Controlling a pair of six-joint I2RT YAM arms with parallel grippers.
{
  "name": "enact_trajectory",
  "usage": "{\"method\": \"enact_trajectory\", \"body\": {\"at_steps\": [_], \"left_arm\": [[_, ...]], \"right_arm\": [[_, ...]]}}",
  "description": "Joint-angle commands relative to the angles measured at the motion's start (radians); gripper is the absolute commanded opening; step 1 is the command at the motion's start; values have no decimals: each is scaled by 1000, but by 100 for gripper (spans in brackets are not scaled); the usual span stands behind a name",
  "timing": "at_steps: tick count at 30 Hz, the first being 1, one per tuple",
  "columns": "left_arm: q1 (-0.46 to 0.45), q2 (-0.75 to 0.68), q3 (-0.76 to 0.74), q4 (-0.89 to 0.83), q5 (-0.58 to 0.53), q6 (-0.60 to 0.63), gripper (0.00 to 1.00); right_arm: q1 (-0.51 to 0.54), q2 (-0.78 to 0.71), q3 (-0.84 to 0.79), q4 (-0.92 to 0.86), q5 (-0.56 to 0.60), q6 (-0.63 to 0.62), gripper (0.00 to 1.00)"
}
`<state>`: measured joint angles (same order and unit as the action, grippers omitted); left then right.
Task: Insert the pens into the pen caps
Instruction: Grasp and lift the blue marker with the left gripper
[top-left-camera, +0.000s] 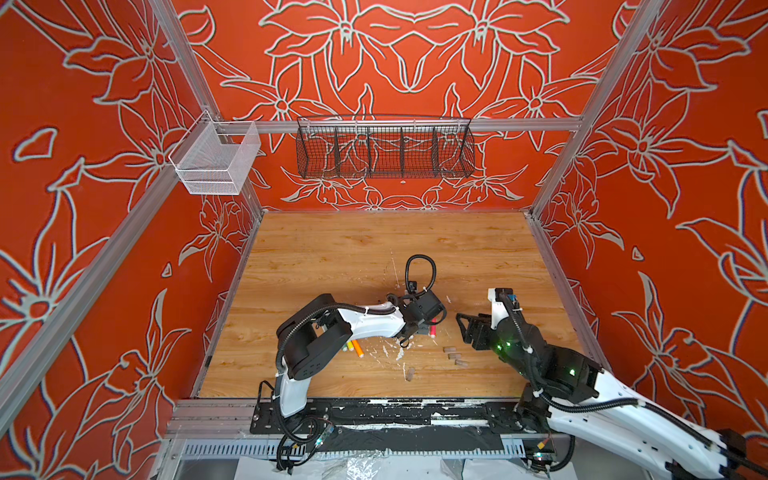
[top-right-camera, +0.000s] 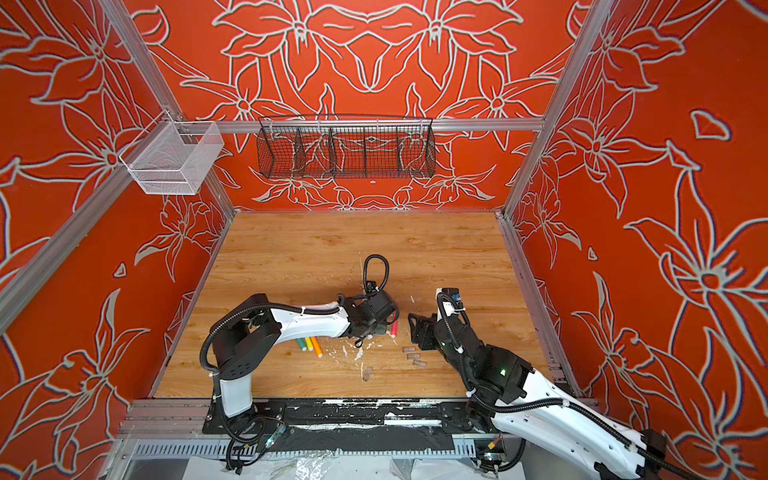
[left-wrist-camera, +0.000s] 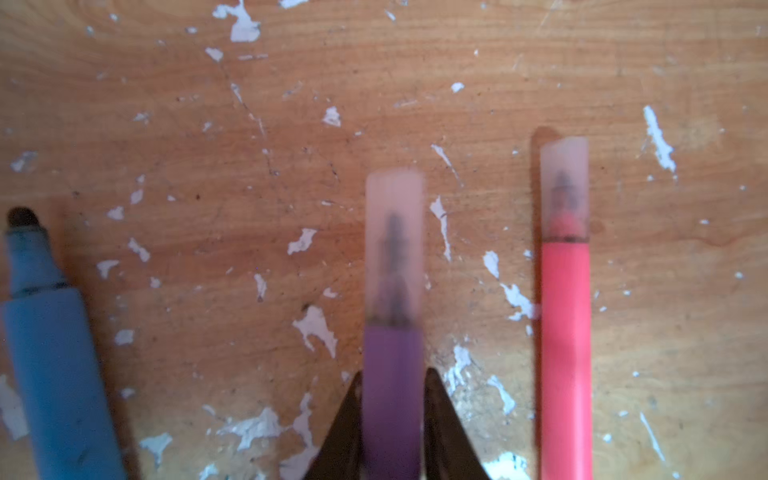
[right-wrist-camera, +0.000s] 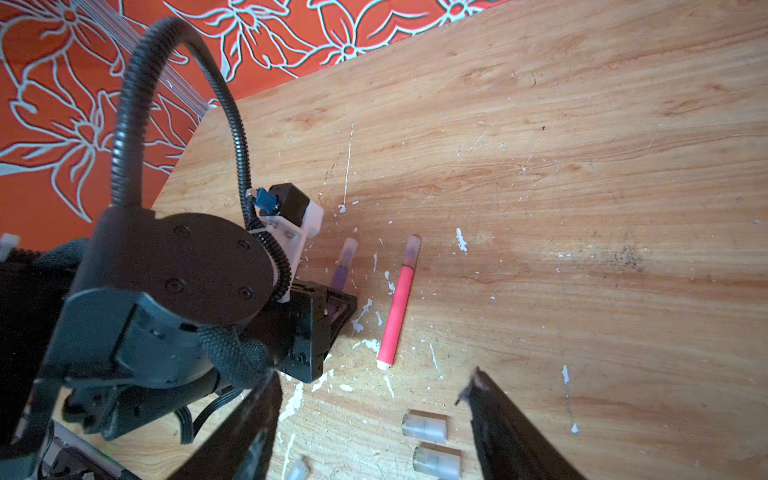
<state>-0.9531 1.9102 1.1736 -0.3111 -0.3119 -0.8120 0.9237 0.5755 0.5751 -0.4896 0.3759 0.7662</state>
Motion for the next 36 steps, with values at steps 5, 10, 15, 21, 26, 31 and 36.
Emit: {"method": "enact_trajectory", "body": {"at_steps": [5,10,15,21,26,31,36], "left_arm": [[0,-74,59,-134,-68,27,49],[1,-185,54,-219,-136,27,54],[9,-333,-59,-260,-229,-20,56],[89,-428,-229,-158,-150,-45,56],[99,-375,-245,-131,-101,-49,55],[99,-285,-232,-119,-81,-62,53],[99,-220,-225,-89,-30,-65,50]], "right_arm": [[-7,-13,50,-28,-12,4,71],[-7,-9,61,-34,-32,6,71],[-7,-2,65,-29,-51,9,71],[-8,34,59,-14,-71,15,71],[-7,84,61,2,-78,15,71],[-6,110,67,3,-90,15,71],[-8,102,56,6,-88,20,71]]}}
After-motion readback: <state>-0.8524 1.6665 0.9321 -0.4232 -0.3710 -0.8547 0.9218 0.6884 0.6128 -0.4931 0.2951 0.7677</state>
